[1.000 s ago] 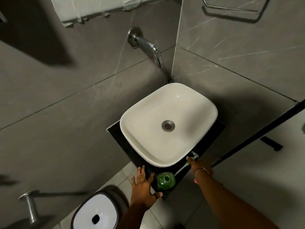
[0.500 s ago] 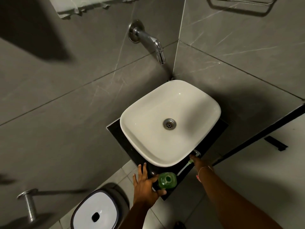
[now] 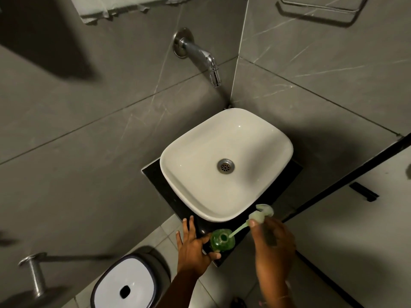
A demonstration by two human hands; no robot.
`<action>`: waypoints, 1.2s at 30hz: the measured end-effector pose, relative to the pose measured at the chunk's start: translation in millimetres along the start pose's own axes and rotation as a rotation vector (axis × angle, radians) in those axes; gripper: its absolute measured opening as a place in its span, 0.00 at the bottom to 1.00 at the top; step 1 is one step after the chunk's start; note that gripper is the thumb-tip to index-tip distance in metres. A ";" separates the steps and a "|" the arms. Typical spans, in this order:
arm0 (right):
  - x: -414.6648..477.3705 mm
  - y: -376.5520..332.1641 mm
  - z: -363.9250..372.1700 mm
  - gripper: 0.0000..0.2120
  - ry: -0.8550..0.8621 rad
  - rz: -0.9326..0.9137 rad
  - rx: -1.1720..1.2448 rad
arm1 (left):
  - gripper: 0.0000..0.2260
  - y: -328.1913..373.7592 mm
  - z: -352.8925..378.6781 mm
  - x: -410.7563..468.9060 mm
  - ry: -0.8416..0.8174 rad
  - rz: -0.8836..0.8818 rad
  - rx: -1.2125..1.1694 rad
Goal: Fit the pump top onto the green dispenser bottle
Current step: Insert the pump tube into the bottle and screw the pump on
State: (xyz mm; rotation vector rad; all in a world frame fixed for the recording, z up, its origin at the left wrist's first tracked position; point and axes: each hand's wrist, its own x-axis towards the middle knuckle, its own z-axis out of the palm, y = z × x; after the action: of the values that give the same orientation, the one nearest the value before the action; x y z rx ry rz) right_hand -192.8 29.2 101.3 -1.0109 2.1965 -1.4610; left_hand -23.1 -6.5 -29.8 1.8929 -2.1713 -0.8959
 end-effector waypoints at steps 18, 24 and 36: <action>-37.6 60.7 37.8 0.24 -0.304 -0.186 -0.264 | 0.24 3.1 0.3 -2.6 0.016 -0.012 -0.001; -29.0 57.5 44.2 0.17 -0.338 -0.203 -0.289 | 0.26 6.4 -3.2 -3.2 0.029 -0.017 -0.039; -33.7 55.5 52.5 0.25 -0.308 -0.180 -0.326 | 0.21 2.6 -2.0 0.6 0.045 0.032 0.064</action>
State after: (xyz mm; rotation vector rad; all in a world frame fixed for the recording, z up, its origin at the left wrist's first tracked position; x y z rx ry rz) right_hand -158.8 30.3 25.1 -1.4647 2.1973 -0.9443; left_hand -24.6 -7.7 -27.0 1.8819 -2.2234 -0.7793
